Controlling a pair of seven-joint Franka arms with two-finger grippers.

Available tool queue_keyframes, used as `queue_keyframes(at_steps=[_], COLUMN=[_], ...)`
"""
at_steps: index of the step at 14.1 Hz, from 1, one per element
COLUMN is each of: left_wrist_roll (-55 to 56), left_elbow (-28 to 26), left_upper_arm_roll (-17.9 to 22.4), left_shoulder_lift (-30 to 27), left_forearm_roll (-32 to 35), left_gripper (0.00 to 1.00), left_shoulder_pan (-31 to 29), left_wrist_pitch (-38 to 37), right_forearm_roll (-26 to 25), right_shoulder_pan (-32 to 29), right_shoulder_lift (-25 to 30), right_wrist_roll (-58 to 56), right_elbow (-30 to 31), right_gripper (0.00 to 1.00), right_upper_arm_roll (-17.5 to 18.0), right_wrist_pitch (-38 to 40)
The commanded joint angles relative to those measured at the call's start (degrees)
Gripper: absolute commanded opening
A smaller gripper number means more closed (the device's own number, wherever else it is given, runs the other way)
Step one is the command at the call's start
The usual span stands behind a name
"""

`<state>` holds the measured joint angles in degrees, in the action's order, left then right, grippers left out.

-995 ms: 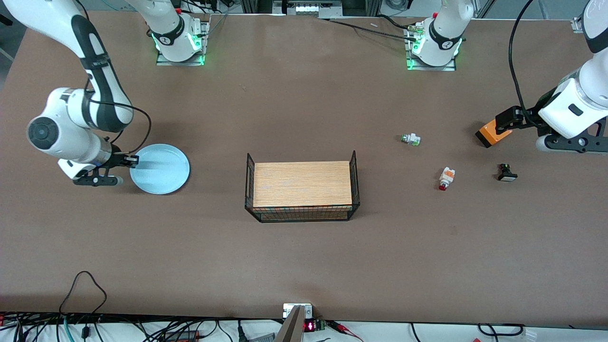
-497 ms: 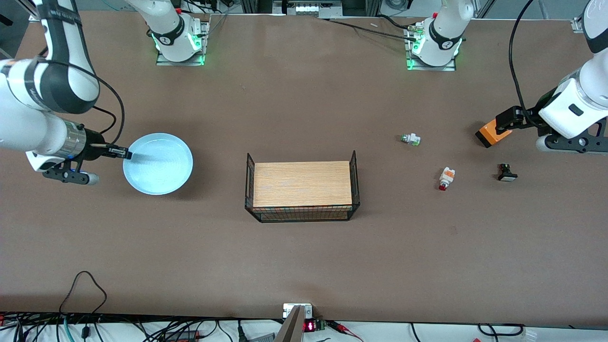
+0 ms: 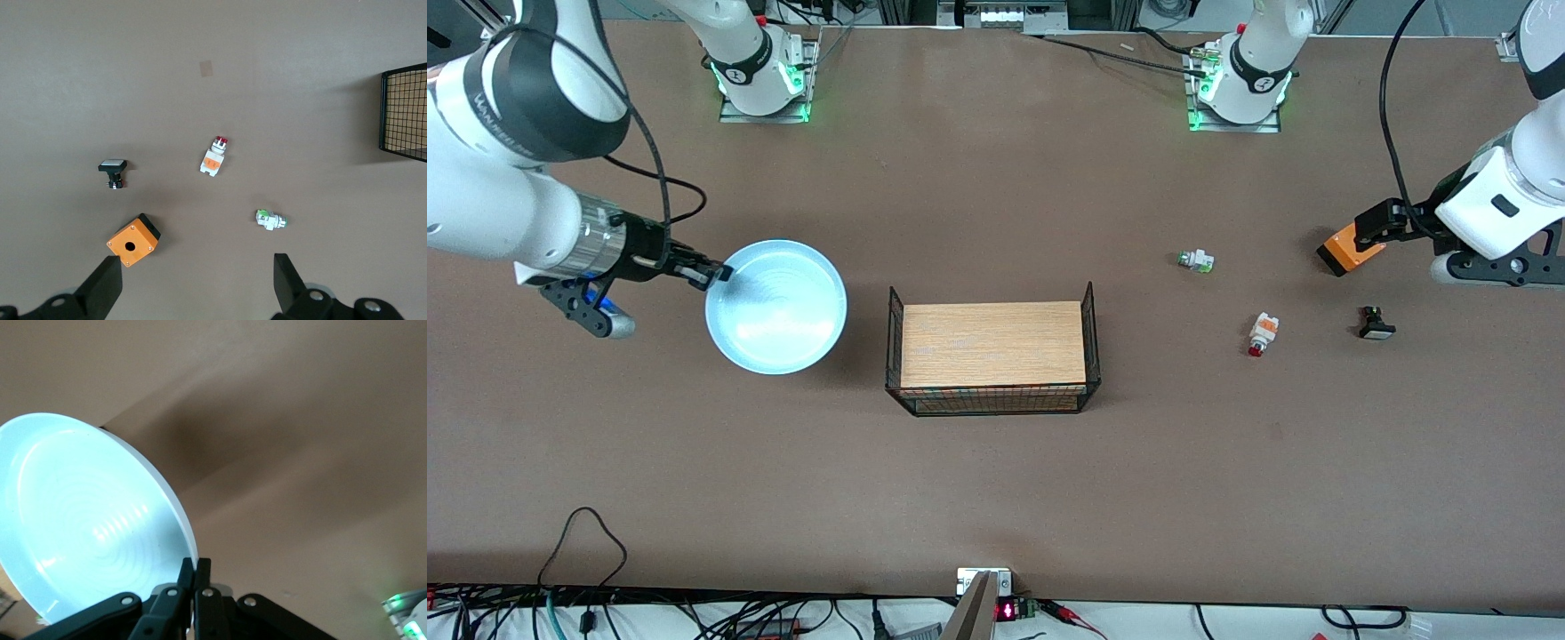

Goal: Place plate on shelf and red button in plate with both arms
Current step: 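Lift the plate with the right gripper and carry it onto the basket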

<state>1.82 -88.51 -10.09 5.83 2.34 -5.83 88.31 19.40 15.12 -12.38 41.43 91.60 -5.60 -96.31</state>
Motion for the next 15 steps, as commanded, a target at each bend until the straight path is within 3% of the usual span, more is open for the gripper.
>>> queue_keyframes(at_steps=[1,5,10,15], left_wrist_roll=[-0.8,-0.7,-0.7,-0.7], left_elbow=[1.7,1.8,1.8,1.7], left_upper_arm_roll=[-0.1,-0.1,-0.1,-0.1], left_shoulder_lift=[0.7,0.7,0.7,0.8], left_forearm_roll=[0.7,0.7,0.7,0.7], left_gripper=[1.0,1.0,1.0,1.0], left_shoulder_pan=[-0.1,0.1,0.1,0.1], left_wrist_pitch=[-1.3,-1.3,-1.3,-1.3], right_forearm_roll=[3.5,3.6,3.9,3.8], right_shoulder_pan=[4.3,10.7,18.0,20.9], right_shoulder_lift=[-1.8,-6.9,-8.6,-10.8], right_wrist_roll=[11.3,23.8,33.7,35.4], right_elbow=[-4.5,-11.1,-11.2,-11.2], right_gripper=[0.0,0.0,0.0,0.0], right_upper_arm_roll=[-0.5,-0.5,-0.5,-0.5], right_wrist_pitch=[1.6,0.8,-6.3,-11.9])
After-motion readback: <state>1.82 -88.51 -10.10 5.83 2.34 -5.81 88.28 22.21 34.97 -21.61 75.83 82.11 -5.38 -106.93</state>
